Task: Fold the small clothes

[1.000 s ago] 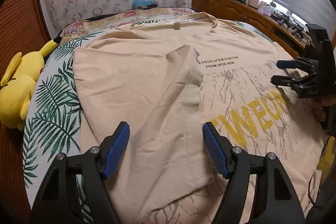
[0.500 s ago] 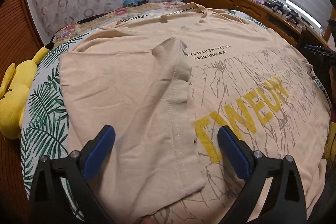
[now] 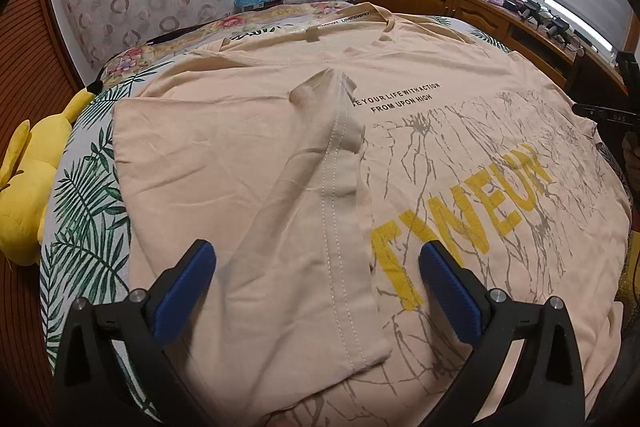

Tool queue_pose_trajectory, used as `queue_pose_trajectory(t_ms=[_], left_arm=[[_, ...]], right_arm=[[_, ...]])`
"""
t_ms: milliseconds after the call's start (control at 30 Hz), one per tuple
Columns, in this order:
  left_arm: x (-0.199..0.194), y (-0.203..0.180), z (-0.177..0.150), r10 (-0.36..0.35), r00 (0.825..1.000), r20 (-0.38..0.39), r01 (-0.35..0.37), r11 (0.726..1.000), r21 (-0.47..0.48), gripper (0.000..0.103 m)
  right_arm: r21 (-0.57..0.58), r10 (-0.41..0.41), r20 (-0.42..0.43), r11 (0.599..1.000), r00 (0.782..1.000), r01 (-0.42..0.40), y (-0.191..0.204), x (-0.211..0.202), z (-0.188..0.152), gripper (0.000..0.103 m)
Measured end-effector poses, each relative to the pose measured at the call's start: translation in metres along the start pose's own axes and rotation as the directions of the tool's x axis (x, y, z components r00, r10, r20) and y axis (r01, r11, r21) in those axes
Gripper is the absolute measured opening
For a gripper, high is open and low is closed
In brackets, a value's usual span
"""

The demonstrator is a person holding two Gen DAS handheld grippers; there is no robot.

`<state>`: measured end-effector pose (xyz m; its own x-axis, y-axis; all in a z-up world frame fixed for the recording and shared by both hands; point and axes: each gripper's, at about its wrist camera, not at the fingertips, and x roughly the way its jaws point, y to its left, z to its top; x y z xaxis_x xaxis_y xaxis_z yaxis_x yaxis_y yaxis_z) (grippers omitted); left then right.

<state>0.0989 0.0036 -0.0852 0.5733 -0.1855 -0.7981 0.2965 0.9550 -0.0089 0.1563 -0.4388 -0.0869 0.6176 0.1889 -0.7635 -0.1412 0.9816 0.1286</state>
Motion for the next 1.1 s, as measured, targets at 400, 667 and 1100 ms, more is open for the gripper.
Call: queue_pose_trajectory(t_ms=[400,667,1100], left_arm=[[-0.042,0.010,-0.004,0.043,0.987,0.152,-0.028,0.995,-0.098,0.103],[-0.074,0.008,-0.008,0.038,0.967,0.253,-0.006,0.992,-0.128,0.103],[-0.088,-0.011,-0.007,-0.004,0.958,0.285,0.033,0.995,-0.099,0.103]], right_arm=[[-0.105,-0.075,0.100,0.991,0.992,0.086,0.017,-0.021,0.009,0.002],[-0.155,-0.047,0.164,0.985,0.985,0.073,0.045,-0.037,0.031,0.000],[-0.055,-0.109,0.045,0.992,0.993,0.112,0.011,0.000,0.015,0.042]])
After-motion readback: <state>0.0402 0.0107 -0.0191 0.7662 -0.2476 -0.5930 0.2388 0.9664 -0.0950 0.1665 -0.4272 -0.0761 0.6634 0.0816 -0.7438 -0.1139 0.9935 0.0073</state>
